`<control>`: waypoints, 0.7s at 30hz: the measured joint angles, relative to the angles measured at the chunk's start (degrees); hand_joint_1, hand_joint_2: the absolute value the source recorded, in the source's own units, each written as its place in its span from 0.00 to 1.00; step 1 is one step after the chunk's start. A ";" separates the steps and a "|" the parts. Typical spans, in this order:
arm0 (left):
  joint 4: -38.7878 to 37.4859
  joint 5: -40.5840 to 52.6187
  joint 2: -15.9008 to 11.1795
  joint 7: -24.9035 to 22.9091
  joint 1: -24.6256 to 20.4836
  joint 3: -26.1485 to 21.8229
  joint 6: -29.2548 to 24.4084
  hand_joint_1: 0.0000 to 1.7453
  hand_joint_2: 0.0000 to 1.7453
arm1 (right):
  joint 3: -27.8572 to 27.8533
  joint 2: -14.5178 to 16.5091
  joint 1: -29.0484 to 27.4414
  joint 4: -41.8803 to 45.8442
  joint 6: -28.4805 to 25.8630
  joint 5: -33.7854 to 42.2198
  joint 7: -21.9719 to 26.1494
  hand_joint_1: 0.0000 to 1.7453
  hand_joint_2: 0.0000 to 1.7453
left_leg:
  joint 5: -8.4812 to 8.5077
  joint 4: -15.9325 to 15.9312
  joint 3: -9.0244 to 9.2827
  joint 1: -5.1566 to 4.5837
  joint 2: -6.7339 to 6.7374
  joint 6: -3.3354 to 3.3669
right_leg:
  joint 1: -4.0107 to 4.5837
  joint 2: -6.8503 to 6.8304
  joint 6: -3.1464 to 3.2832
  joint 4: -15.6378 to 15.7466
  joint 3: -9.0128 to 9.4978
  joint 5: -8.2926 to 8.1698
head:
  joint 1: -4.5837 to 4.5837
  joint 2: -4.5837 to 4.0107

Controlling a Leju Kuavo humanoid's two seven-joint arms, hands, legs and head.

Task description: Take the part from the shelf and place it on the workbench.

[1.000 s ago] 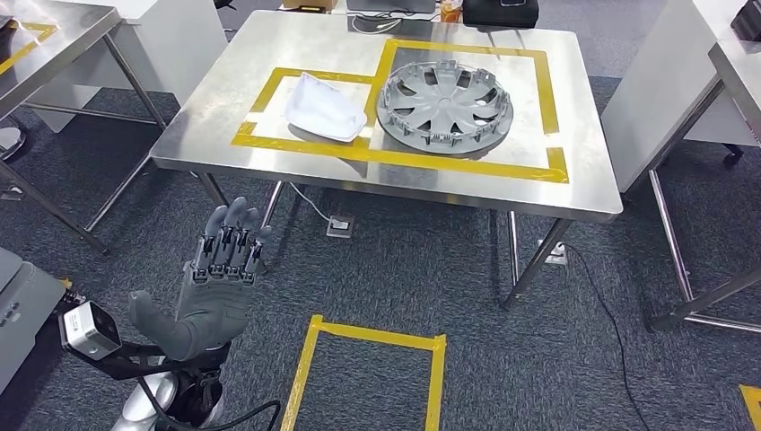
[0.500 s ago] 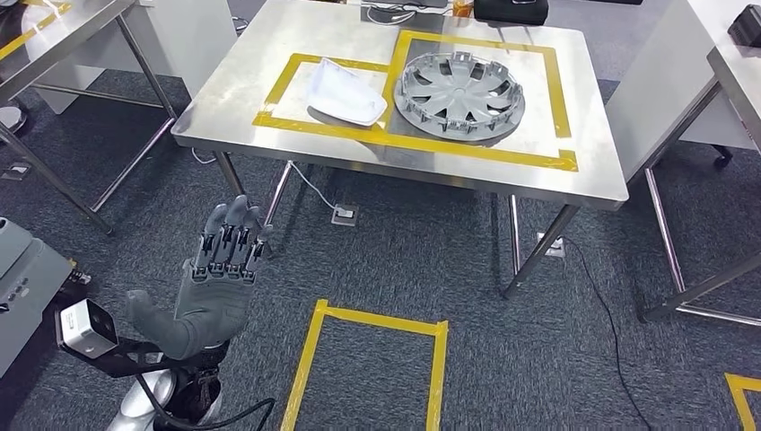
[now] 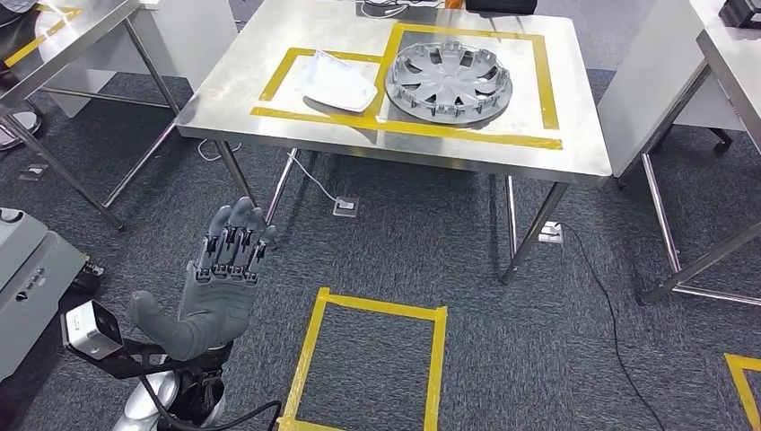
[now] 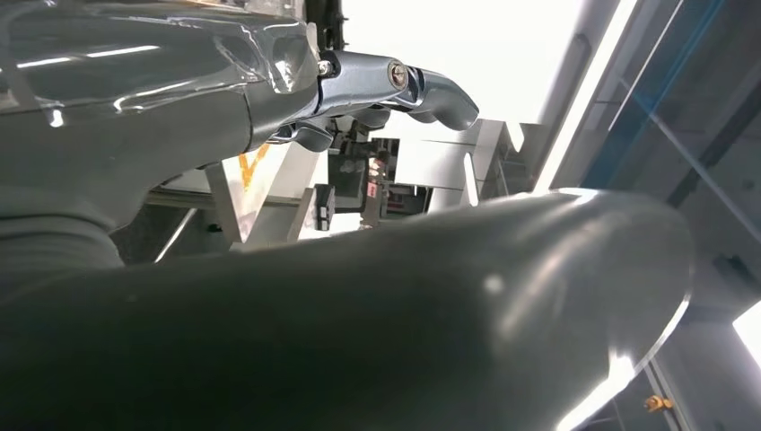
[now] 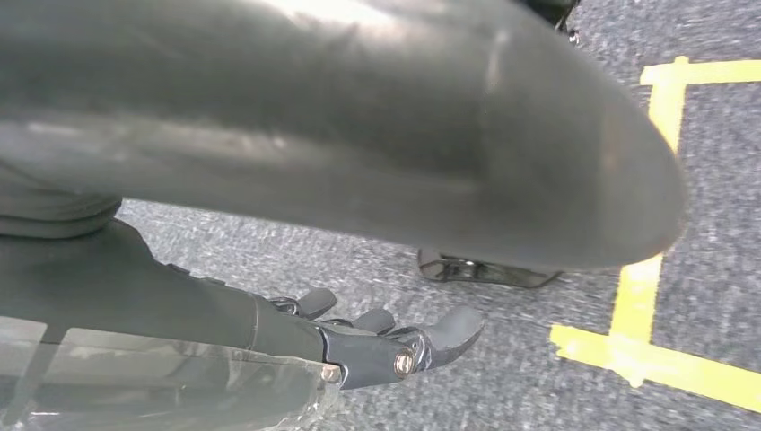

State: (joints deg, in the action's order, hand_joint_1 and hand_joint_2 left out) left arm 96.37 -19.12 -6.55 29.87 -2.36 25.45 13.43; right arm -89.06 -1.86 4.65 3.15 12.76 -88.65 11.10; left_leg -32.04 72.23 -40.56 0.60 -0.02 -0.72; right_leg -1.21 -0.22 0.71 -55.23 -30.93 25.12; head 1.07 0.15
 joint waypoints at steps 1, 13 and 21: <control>-0.01 0.00 -0.01 -0.01 0.08 -0.02 -0.03 0.00 0.00 | -0.01 0.02 -0.06 0.00 0.00 0.00 0.00 0.00 0.00 | 0.27 0.59 0.67 0.19 0.00 -0.14 | -0.03 0.01 -0.13 -0.10 -0.58 -0.41 | 0.00 0.00; 0.25 0.23 0.09 -0.05 0.20 -0.60 -0.11 0.00 0.00 | -0.03 0.25 -0.25 0.06 0.00 0.01 0.11 0.00 0.00 | 6.85 -16.59 9.58 -0.25 0.18 3.64 | -0.16 0.17 -2.28 -9.35 -6.82 3.54 | -0.18 0.00; 0.35 0.36 0.26 -0.05 0.58 -0.73 -0.11 0.00 0.00 | -0.05 -0.03 -0.10 0.42 0.03 -0.04 0.11 0.00 0.00 | 10.03 -15.97 5.52 -1.45 0.15 3.52 | 0.64 0.07 -1.91 -1.37 3.04 3.77 | -0.15 0.00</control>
State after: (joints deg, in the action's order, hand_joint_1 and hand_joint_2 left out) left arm 96.72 -18.77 -6.29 29.82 -1.78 24.72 13.31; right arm -89.11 -1.89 4.55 3.57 12.79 -88.70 11.22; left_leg -22.01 56.26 -35.03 -0.85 0.13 2.79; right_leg -0.57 -0.15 -1.20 -56.60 -27.89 28.90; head 0.92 0.15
